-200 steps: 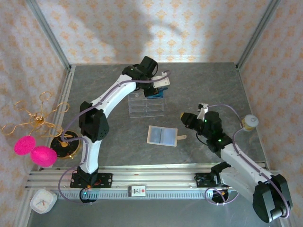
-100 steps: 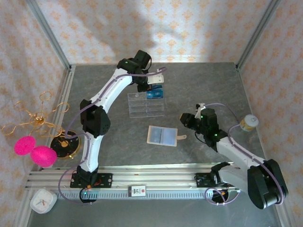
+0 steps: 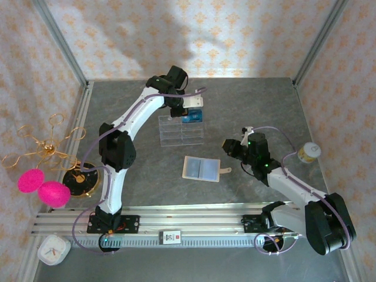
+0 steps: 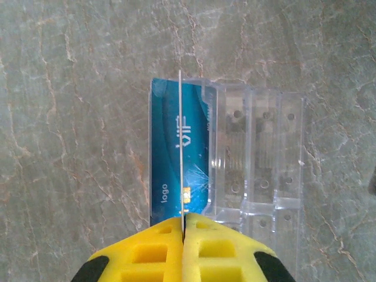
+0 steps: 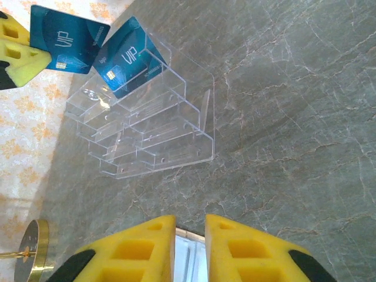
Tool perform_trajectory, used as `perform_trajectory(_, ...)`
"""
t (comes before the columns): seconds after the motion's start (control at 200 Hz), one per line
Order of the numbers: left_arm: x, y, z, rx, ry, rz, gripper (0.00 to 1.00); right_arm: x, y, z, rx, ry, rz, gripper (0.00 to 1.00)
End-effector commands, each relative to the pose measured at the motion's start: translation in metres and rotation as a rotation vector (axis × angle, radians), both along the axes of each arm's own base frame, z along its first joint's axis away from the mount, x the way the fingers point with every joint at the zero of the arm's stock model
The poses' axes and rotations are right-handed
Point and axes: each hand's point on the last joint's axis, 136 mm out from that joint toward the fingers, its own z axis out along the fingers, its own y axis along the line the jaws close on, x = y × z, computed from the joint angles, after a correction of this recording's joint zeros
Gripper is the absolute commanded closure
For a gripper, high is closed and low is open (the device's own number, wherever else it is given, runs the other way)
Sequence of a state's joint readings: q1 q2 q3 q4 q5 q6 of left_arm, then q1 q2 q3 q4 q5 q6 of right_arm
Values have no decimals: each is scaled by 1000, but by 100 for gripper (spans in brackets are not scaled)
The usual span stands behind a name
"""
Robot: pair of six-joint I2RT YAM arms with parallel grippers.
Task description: Take the credit cards out of the card holder
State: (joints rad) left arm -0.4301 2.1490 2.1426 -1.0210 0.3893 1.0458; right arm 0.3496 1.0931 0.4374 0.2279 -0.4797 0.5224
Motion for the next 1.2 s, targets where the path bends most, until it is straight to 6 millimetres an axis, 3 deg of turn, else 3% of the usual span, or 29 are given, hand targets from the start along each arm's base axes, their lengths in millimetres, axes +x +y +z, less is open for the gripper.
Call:
perform_trajectory(0.0,1,-5,10,-37,-28,-21,100,10,2,18,18,-54,-2,80)
perform_trajectory(0.355,12,1,-3,-3,-59,22,100,10,2,18,22,-51,0,80)
perform_trajectory(1.056,18,6,2,-16,-124,77,100,8,3,20,41,-53,-5,80)
perform_trajectory(1.196,21,3,13,-48,-150,98,85,8,3,21,46,-55,-5,78)
